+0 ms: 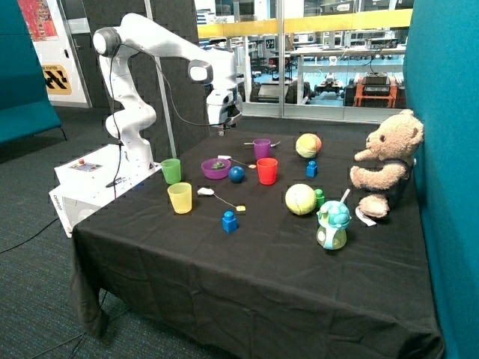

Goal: Prepare two cups of tea

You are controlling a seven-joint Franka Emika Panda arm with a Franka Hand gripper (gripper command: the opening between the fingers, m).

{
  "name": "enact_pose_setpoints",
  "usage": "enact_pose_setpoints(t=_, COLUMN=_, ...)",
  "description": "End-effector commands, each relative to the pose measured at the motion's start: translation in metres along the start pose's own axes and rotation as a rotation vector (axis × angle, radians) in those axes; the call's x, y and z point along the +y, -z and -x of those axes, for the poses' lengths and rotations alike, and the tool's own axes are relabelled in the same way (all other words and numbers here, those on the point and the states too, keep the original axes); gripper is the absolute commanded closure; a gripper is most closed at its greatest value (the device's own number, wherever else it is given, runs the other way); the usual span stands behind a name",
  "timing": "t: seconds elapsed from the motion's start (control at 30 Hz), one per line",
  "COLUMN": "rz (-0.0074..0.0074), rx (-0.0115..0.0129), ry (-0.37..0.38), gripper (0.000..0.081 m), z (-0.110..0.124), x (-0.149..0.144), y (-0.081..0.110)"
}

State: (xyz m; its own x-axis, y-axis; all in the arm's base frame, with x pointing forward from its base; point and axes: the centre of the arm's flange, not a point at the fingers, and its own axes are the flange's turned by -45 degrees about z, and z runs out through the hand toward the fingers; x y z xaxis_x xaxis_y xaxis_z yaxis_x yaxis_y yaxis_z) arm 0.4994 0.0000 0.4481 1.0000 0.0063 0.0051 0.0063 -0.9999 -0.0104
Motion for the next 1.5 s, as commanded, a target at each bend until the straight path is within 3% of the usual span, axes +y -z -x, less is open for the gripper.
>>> enact_pose_setpoints(t=0.0, rz=0.0098, rx=-0.0061, ry=0.192, gripper=0.0000, z=-0.001, x=0.000, y=0.002)
enact_pose_setpoints(t=0.03, rz=0.0100, rx=-0.0057, ry=0.114, gripper=0.0000, z=-0.004, x=0.005, y=-0.002)
enact_pose_setpoints(t=0.07, rz=0.0100, rx=-0.0057, ry=0.114, gripper=0.0000, z=-0.005, x=0.008, y=-0.003)
enact_pose_setpoints(t=0.13, rz=0.0102, rx=-0.0055, ry=0.072, gripper=0.0393, z=-0.006, x=0.015, y=-0.007)
enact_pose_setpoints(t=0.17, rz=0.0102, rx=-0.0054, ry=0.045, gripper=0.0491, z=-0.006, x=0.020, y=-0.009)
enact_pose_setpoints(t=0.23, rz=0.0103, rx=-0.0051, ry=0.003, gripper=0.0551, z=-0.003, x=0.030, y=-0.012)
enact_pose_setpoints(t=0.53, rz=0.0108, rx=-0.0041, ry=-0.201, gripper=0.0499, z=0.017, x=0.079, y=-0.024)
enact_pose_setpoints(t=0.8, rz=0.0111, rx=-0.0034, ry=-0.323, gripper=0.0418, z=0.039, x=0.115, y=-0.035)
enact_pose_setpoints(t=1.13, rz=0.0112, rx=-0.0030, ry=-0.395, gripper=0.0369, z=0.080, x=0.142, y=-0.061)
enact_pose_setpoints(t=1.47, rz=0.0113, rx=-0.0029, ry=-0.416, gripper=0.0341, z=0.098, x=0.157, y=-0.087)
